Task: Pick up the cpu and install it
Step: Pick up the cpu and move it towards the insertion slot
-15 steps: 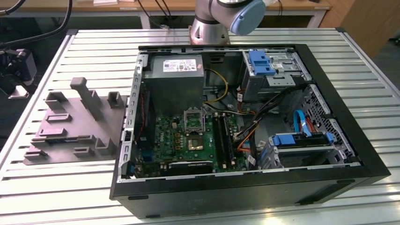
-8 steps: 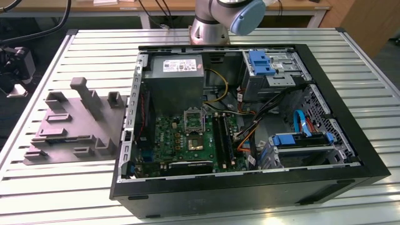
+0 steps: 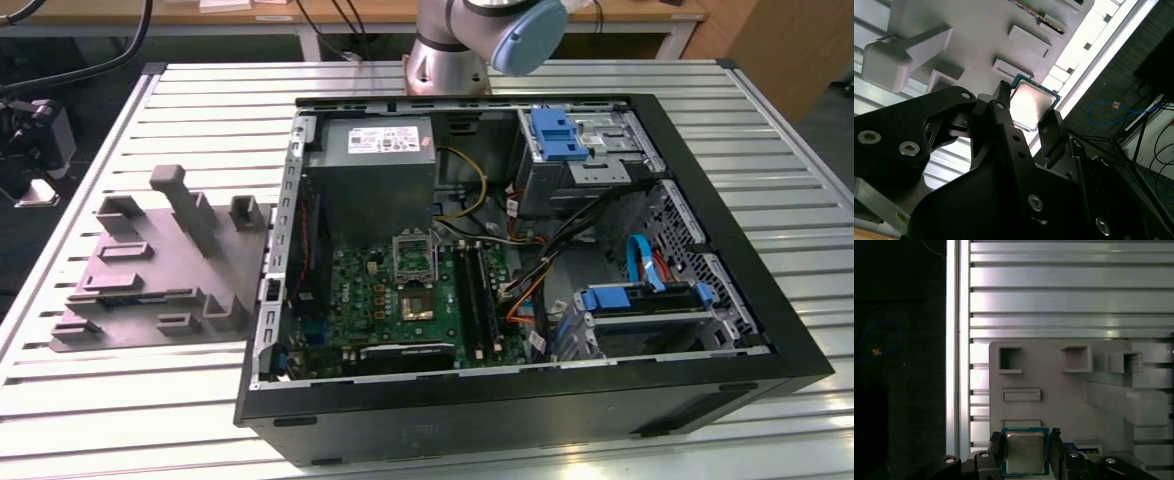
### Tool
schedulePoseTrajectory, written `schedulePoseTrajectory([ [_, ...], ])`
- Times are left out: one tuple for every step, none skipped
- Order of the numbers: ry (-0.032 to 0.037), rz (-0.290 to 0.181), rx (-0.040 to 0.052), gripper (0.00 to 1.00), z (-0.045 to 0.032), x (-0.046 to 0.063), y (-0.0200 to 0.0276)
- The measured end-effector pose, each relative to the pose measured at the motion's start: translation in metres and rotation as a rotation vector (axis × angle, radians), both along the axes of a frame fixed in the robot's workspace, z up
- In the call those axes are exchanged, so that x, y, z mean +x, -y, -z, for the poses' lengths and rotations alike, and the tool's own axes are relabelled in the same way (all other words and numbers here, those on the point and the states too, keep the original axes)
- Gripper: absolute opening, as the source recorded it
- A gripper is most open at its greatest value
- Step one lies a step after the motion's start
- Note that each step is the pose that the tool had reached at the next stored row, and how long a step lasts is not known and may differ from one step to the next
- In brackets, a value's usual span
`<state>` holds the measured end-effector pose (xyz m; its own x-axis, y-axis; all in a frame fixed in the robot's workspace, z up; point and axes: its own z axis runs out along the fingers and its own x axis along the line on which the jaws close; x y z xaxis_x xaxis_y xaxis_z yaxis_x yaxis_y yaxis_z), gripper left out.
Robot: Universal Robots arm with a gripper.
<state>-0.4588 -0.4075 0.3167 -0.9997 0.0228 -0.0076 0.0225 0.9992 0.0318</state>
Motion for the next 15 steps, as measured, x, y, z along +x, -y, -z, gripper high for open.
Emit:
schedulePoseTrajectory([
  [0.0,0.0,0.0,0.47,0.0,0.0005,0.0],
  [0.0002,0.0,0.0001,0.47,0.0001,0.001,0.0],
  [0.0001,0.0,0.0001,0.47,0.0001,0.0016,0.0],
  [0.0001,0.0,0.0,0.47,0.0001,0.0022,0.0],
  [0.0001,0.0,0.0001,0.47,0.0001,0.0027,0.0],
  [0.0001,0.0,0.0001,0.47,0.0001,0.0031,0.0],
  [0.0003,0.0,0.0001,0.47,0.0002,0.0036,0.0],
  [0.0002,0.0,0.0,0.47,0.0001,0.004,0.0],
  [0.0003,0.0,0.0001,0.47,0.0002,0.0043,0.0],
  [0.0003,0.0,0.0001,0.47,0.0002,0.0046,0.0],
  [0.0002,0.0,0.0001,0.47,0.0002,0.0048,0.0],
  [0.0001,0.0,0.0001,0.47,0.0001,0.005,0.0],
  [0.0001,0.0,0.0001,0.47,0.0001,0.0052,0.0],
  [0.0002,0.0,0.0001,0.47,0.0002,0.0054,0.0],
  [0.0001,0.0,0.0001,0.47,0.0001,0.0054,0.0],
])
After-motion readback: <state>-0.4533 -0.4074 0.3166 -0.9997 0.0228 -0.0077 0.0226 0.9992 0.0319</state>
